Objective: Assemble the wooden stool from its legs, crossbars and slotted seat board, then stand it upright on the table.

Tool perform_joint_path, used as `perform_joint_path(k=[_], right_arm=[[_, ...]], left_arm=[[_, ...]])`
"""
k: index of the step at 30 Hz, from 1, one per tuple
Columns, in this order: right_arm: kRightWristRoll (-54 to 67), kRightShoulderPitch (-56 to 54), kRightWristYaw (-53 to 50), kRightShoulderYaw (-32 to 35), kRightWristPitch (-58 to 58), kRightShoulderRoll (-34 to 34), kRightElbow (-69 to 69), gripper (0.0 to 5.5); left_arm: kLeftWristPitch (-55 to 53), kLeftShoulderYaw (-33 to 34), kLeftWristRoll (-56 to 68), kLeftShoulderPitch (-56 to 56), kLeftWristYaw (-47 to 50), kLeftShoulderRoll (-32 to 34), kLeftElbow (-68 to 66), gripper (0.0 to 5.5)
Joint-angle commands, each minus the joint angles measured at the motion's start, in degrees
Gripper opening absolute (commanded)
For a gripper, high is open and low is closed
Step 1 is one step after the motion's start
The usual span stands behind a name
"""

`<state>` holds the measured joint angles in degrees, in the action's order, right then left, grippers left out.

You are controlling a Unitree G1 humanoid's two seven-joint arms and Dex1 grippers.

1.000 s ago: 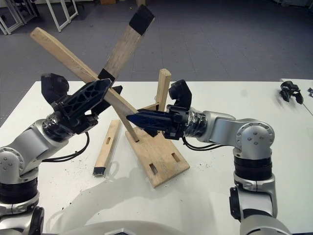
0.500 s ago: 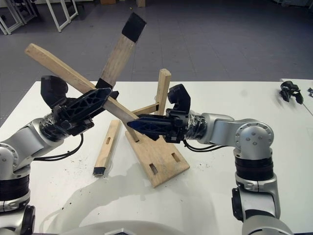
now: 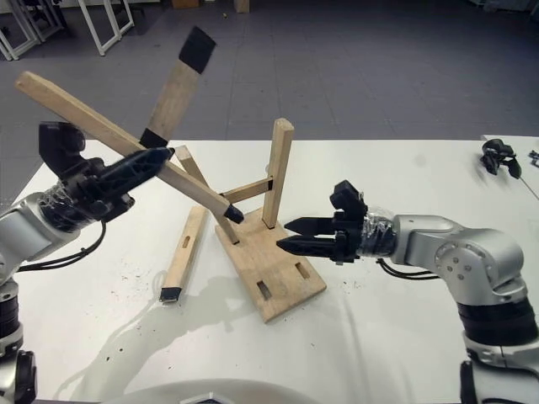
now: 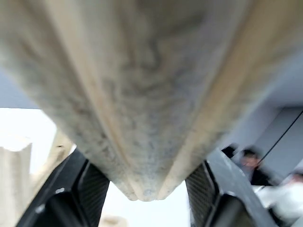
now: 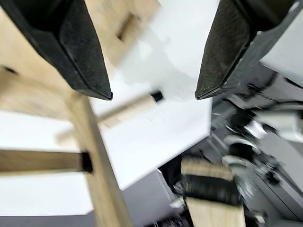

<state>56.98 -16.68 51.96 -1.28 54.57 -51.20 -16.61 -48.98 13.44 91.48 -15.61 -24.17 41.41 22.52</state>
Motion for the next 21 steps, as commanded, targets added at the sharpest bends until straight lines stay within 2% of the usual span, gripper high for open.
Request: perform_joint_path(k=[1, 5, 11, 21], right_arm=[[-14.3, 2.4, 1.8, -6.0, -8.1, -2.3, 4.5, 3.21], [-26.9, 2.5, 0.2, -11.0, -14.2, -1.2, 10.1, 3.21], [-38.0, 1.2, -2.9, -14.1, -18.2, 2.2, 17.0, 3.21], [-43.8, 1.6, -1.9, -17.0, -18.3, 7.5, 17.1, 3.21]], left_arm=[[2.0, -5.2, -11.6, 2.9, -5.0, -1.0, 6.8, 2.04], [5.9, -12.5, -23.9, 7.4, -7.4, -4.5, 10.8, 2.04], [12.5, -22.3, -40.4, 12.3, -12.9, -7.4, 8.6, 2.04], [16.4, -27.7, -51.4, 15.4, -16.0, -11.6, 1.4, 2.04]])
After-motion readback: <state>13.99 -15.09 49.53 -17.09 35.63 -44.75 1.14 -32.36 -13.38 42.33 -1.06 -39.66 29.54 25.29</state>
